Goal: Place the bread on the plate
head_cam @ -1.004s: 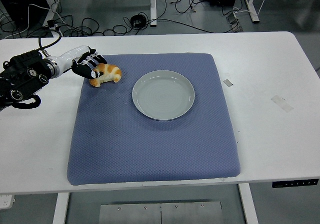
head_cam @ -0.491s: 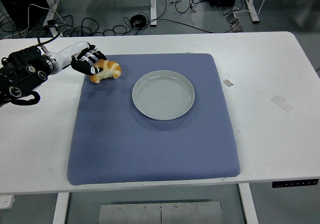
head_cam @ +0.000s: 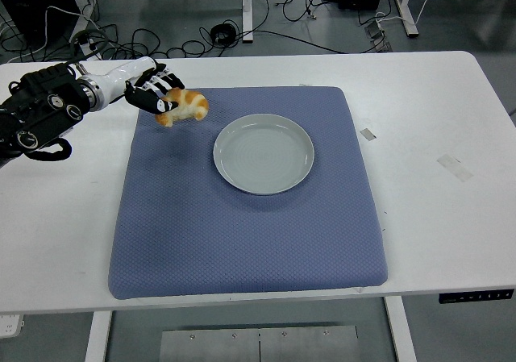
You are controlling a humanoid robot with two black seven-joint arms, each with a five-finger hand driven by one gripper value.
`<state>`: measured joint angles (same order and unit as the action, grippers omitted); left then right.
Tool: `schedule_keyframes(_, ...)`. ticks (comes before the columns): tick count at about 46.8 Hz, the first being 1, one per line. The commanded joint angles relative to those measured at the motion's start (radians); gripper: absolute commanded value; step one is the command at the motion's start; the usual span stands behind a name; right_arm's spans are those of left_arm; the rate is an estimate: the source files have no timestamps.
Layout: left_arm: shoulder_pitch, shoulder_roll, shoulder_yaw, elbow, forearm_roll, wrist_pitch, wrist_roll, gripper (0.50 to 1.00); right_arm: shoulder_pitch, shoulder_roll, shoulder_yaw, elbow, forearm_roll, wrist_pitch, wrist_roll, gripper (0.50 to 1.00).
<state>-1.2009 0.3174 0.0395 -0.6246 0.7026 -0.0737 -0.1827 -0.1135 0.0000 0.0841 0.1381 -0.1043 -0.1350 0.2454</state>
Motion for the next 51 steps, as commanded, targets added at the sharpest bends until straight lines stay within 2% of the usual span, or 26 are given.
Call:
schedule_keyframes(1,-0.003,0.002,-0.001,-0.024,0.0,0.0,0.0,0.581,0.0,0.0,0.0,0.0,0.0,0.0,0.0,1.0)
schedule_keyframes(21,-0.04,-0.02,-0.003,-0.092,0.001,0.0,0.0,0.583,0.0,0.0,0.0,0.0,0.0,0.0,0.0,1.0)
schedule_keyframes(32,-0.04,-0.02,-0.003,-0.172,0.0,0.0,0.0,0.586,0.0,0.0,0.0,0.0,0.0,0.0,0.0,1.0)
schedule_keyframes(43,-0.04,-0.026,-0.003,-0.192,0.0,0.0,0.0,0.586,0.0,0.0,0.0,0.0,0.0,0.0,0.0,1.0)
schedule_keyframes(51,-0.037,-0.063,-0.003,-0.192,0.001,0.0,0.0,0.586,0.0,0.0,0.0,0.0,0.0,0.0,0.0,1.0)
